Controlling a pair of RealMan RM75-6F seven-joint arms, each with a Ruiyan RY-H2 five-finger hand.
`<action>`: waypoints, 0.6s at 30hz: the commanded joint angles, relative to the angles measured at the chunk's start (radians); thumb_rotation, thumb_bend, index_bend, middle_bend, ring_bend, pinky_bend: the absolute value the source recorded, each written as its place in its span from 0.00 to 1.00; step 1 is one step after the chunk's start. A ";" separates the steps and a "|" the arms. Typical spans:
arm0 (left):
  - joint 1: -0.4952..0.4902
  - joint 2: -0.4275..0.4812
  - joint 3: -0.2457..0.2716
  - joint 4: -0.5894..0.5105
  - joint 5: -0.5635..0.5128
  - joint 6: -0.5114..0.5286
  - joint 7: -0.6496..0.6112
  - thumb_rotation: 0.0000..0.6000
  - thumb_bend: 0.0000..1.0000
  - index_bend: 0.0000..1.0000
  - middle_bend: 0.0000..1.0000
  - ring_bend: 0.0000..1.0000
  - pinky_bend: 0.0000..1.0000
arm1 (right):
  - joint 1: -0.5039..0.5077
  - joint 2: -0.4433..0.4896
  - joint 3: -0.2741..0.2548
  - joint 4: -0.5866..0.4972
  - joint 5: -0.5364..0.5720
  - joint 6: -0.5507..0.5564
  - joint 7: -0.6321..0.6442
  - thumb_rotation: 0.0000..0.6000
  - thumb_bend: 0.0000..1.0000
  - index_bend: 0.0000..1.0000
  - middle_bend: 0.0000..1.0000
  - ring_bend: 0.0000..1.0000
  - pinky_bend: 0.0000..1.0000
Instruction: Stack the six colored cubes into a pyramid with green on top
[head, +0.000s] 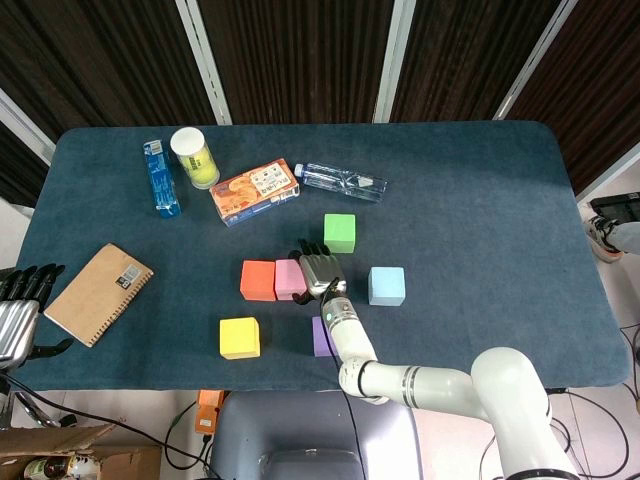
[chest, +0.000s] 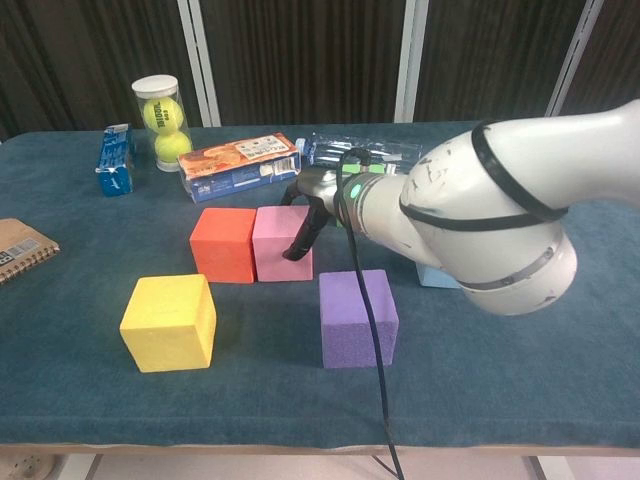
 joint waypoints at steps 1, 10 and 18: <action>-0.001 -0.001 -0.003 -0.001 -0.003 -0.003 0.003 1.00 0.10 0.09 0.07 0.01 0.08 | -0.002 0.003 0.002 -0.002 0.002 -0.006 0.002 1.00 0.21 0.22 0.00 0.00 0.00; 0.000 -0.003 -0.010 -0.005 -0.006 -0.010 0.014 1.00 0.10 0.09 0.07 0.01 0.08 | -0.004 0.003 0.001 -0.008 -0.005 -0.020 0.013 1.00 0.21 0.28 0.00 0.00 0.00; 0.004 -0.002 -0.013 -0.005 -0.007 -0.013 0.015 1.00 0.10 0.09 0.07 0.01 0.08 | -0.004 -0.013 0.007 0.002 -0.015 -0.001 0.026 1.00 0.21 0.36 0.00 0.00 0.00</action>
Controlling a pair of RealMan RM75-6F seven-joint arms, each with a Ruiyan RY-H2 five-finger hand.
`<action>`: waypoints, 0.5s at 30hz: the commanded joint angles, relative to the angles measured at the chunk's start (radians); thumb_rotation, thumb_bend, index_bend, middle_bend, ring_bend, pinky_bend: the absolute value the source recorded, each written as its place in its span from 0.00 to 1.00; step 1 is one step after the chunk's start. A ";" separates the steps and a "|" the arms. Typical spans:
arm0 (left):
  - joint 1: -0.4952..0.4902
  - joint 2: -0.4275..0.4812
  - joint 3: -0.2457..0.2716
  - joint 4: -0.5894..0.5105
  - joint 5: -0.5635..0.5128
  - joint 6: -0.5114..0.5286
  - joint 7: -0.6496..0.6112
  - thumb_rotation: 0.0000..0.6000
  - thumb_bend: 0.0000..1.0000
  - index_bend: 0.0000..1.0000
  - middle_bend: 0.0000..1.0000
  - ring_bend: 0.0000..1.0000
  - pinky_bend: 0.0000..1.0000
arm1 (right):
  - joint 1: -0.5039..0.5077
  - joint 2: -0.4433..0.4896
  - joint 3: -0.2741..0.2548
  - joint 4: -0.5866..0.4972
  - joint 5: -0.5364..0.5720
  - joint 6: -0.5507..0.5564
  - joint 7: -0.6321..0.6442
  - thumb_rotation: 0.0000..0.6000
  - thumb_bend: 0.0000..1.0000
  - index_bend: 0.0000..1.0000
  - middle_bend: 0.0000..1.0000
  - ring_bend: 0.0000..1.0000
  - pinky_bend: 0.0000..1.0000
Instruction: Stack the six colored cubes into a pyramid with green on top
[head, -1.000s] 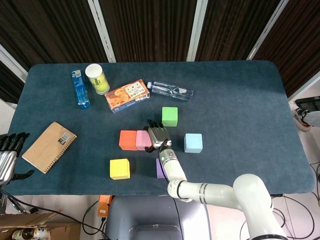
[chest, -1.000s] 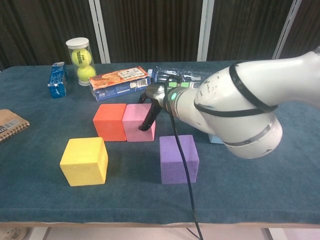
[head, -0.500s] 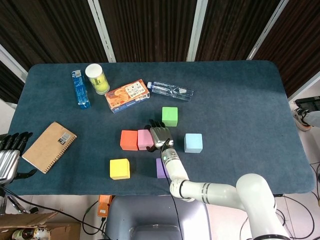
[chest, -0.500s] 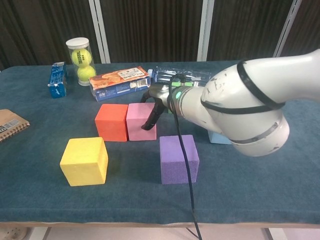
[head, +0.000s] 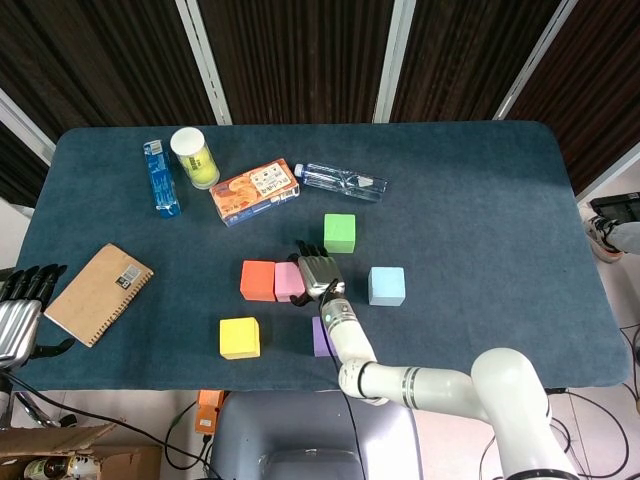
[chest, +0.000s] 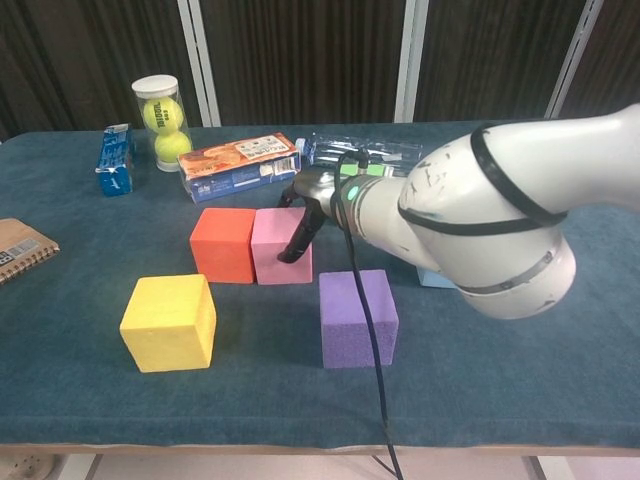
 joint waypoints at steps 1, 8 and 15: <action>0.001 0.001 -0.001 0.000 0.001 -0.001 -0.001 1.00 0.10 0.09 0.07 0.01 0.08 | 0.000 -0.005 0.005 0.003 -0.005 0.007 0.005 1.00 0.21 0.36 0.00 0.00 0.00; 0.004 0.004 -0.001 0.003 0.004 -0.006 -0.007 1.00 0.10 0.09 0.07 0.01 0.08 | -0.005 -0.013 0.020 0.002 -0.015 0.021 0.022 1.00 0.21 0.38 0.00 0.00 0.00; 0.003 0.003 -0.003 0.003 0.003 -0.013 -0.003 1.00 0.10 0.09 0.07 0.01 0.08 | -0.001 -0.019 0.032 0.012 0.004 0.012 0.018 1.00 0.21 0.38 0.00 0.00 0.00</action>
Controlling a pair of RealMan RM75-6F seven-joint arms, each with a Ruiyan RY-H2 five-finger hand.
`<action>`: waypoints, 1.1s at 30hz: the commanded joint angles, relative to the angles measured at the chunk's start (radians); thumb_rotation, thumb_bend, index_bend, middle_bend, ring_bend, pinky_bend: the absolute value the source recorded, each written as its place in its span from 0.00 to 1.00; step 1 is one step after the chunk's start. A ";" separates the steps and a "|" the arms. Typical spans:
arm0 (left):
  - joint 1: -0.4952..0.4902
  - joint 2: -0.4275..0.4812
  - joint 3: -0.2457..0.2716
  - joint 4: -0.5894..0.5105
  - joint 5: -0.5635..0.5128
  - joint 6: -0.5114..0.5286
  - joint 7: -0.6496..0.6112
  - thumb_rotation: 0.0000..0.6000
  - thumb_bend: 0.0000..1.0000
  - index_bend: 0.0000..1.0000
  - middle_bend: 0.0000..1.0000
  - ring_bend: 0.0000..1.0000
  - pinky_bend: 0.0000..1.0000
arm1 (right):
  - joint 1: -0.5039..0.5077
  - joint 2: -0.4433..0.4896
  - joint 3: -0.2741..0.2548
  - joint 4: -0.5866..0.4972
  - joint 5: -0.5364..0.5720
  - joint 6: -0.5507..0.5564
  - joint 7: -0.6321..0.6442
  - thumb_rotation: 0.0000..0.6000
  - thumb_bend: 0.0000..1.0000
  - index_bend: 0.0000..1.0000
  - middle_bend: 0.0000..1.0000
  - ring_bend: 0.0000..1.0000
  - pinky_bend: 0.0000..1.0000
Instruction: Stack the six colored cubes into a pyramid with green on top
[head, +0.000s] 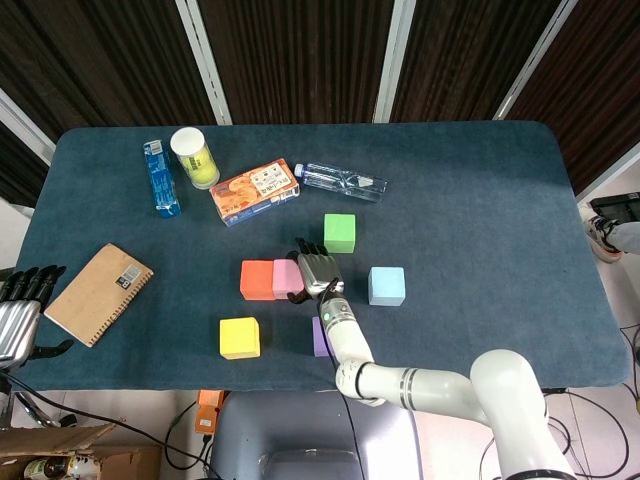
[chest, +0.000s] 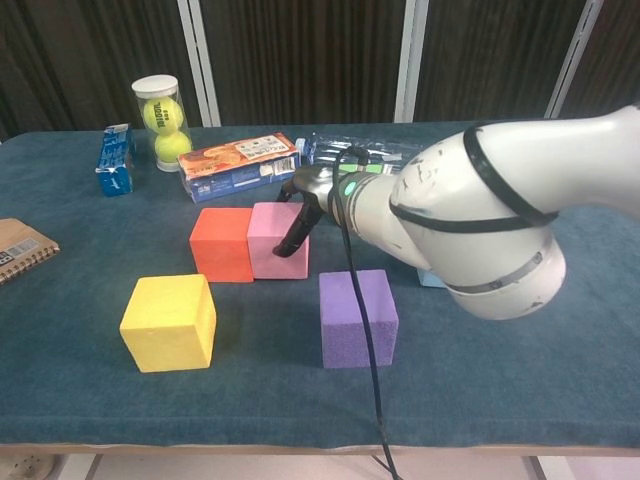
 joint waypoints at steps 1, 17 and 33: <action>0.000 0.000 0.000 -0.001 0.000 -0.001 0.003 1.00 0.10 0.09 0.07 0.01 0.08 | 0.003 -0.006 0.003 0.009 0.007 -0.005 -0.003 1.00 0.21 0.38 0.00 0.00 0.00; 0.001 -0.001 -0.003 0.001 -0.003 -0.009 0.004 1.00 0.10 0.09 0.07 0.01 0.08 | 0.009 -0.026 0.017 0.040 0.021 -0.016 -0.002 1.00 0.21 0.34 0.00 0.00 0.00; 0.004 0.004 -0.008 0.001 -0.002 -0.009 -0.004 1.00 0.10 0.09 0.07 0.01 0.08 | 0.009 -0.016 0.021 0.017 0.042 -0.027 -0.009 1.00 0.21 0.10 0.00 0.00 0.00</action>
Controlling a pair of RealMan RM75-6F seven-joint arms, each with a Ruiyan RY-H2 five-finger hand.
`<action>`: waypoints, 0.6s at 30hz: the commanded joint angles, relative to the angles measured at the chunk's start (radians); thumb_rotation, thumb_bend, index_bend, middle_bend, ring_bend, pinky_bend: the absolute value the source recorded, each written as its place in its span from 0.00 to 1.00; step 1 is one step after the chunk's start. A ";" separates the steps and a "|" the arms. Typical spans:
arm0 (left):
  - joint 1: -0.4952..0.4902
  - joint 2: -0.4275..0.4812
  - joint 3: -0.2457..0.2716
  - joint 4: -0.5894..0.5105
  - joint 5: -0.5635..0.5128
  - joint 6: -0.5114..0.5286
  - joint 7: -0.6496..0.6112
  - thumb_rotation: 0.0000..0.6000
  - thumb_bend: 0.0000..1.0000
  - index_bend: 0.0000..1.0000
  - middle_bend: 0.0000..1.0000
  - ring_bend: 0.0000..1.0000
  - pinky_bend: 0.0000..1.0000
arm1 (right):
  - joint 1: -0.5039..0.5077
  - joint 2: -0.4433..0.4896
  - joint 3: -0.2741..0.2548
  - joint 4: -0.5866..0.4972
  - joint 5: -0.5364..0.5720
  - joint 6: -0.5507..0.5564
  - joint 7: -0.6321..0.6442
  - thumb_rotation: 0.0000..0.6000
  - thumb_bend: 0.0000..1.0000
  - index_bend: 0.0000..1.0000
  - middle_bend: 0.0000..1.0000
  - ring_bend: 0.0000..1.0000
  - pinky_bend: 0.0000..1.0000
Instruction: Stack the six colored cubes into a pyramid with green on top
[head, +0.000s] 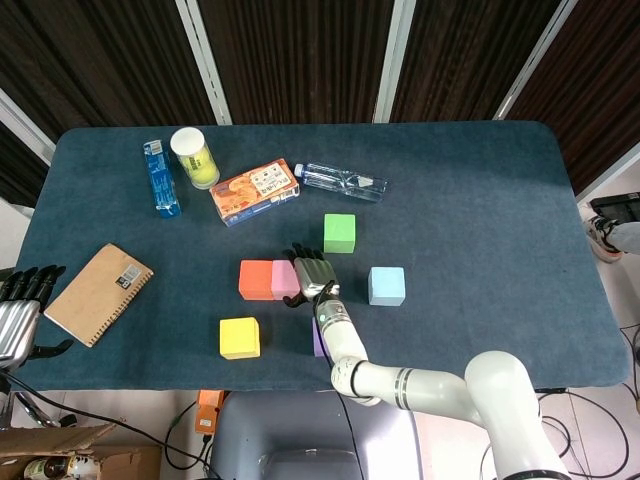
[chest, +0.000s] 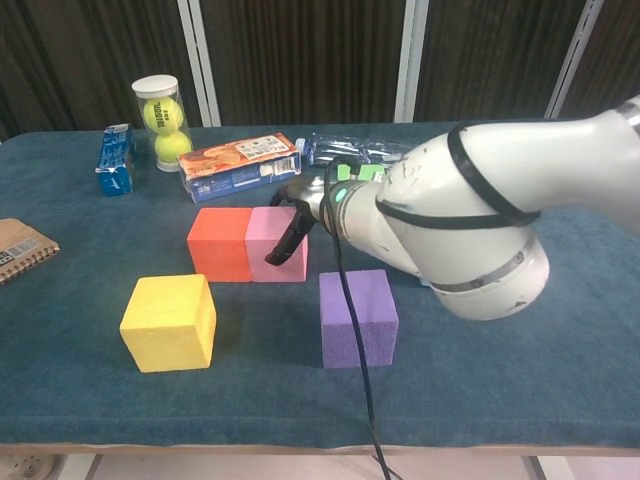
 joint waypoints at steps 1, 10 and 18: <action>0.001 0.001 0.000 0.000 0.001 0.000 -0.001 1.00 0.10 0.09 0.07 0.01 0.08 | -0.003 0.010 0.000 -0.017 -0.001 0.007 -0.001 1.00 0.21 0.07 0.00 0.00 0.00; 0.002 0.007 -0.006 0.011 -0.006 -0.009 -0.030 1.00 0.10 0.09 0.07 0.01 0.08 | -0.057 0.156 -0.017 -0.247 -0.011 0.113 -0.037 1.00 0.21 0.00 0.00 0.00 0.00; 0.008 0.014 -0.007 0.009 0.007 0.004 -0.036 1.00 0.10 0.09 0.07 0.01 0.08 | -0.195 0.417 -0.093 -0.537 -0.093 0.221 -0.033 1.00 0.21 0.00 0.00 0.00 0.00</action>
